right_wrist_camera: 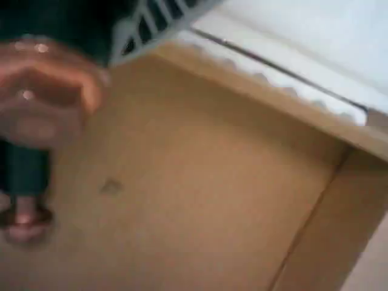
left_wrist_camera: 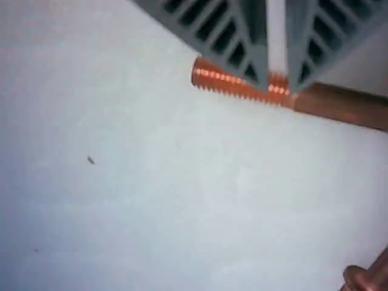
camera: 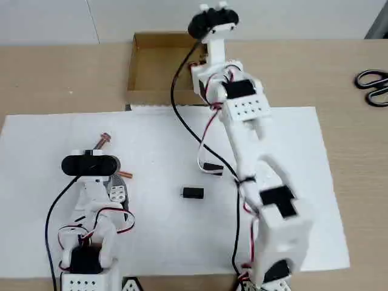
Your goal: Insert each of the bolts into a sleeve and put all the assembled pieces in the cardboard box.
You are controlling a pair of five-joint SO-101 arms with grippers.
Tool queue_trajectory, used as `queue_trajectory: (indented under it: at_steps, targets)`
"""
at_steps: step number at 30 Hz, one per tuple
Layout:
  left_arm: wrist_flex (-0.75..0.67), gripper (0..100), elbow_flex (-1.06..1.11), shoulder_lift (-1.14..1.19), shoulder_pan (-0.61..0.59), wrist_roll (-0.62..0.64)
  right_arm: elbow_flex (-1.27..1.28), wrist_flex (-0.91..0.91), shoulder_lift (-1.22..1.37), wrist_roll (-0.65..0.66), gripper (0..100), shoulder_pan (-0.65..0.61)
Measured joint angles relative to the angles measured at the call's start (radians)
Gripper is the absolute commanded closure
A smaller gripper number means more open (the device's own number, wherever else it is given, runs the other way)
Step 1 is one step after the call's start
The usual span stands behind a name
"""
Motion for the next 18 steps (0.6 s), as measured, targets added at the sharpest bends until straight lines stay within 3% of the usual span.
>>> queue_trajectory:
  at_steps: [18]
  targets:
    - [0.0, 99, 0.0, 0.0, 0.0, 0.0, -0.885, 0.0, 0.713, 0.0, 99.5, 0.0]
